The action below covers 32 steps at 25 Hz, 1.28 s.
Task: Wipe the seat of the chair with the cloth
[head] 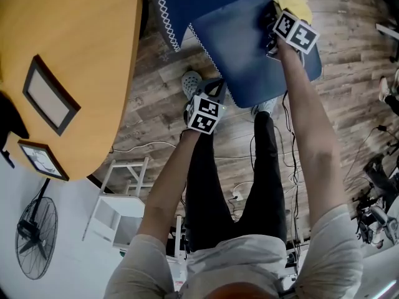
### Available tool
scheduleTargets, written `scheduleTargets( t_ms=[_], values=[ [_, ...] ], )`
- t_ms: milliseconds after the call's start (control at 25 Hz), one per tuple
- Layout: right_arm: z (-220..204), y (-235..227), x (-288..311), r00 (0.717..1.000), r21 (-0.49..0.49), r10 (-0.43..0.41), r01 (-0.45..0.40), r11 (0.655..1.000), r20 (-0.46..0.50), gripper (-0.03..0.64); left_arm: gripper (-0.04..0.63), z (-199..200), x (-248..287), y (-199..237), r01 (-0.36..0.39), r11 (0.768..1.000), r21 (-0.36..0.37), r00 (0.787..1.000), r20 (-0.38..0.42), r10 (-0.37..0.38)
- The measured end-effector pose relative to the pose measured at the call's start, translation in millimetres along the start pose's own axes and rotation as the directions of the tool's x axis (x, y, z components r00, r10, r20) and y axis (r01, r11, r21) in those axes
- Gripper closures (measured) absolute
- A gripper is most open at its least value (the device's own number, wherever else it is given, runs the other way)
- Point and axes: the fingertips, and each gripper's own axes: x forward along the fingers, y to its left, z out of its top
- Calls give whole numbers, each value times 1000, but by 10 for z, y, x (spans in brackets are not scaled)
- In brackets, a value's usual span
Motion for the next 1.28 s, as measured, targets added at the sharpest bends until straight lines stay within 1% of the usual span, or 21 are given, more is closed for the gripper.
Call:
scheduleTargets(
  t_ms=[240, 440, 640, 760, 1000, 1120, 1280],
  values=[
    [-113, 261, -7, 1000, -13, 26, -26, 1000, -6, 545, 568, 13, -157, 52, -15, 1000, -11, 1000, 16, 15],
    [-239, 482, -23, 997, -17, 69, -70, 997, -31, 545, 568, 86, -230, 27, -18, 999, -44, 999, 45, 20],
    [-353, 667, -56, 995, -29, 87, -88, 996, -53, 545, 568, 81, -346, -31, -14, 998, -64, 997, 73, 18],
    [-440, 781, -77, 994, -35, 92, -95, 995, -65, 545, 568, -17, -434, -37, -13, 996, -86, 998, 67, 19],
    [-568, 975, -115, 991, -66, 103, -109, 992, -85, 545, 568, -240, -572, 24, -34, 993, -114, 998, 45, 39],
    [-621, 1056, -128, 989, -74, 115, -122, 990, -95, 545, 568, -246, -606, 61, -44, 992, -120, 998, 49, 50],
    [-736, 1224, -168, 982, -89, 151, -162, 983, -118, 545, 568, -190, -626, 84, -52, 991, -121, 996, 61, 59]
  ],
)
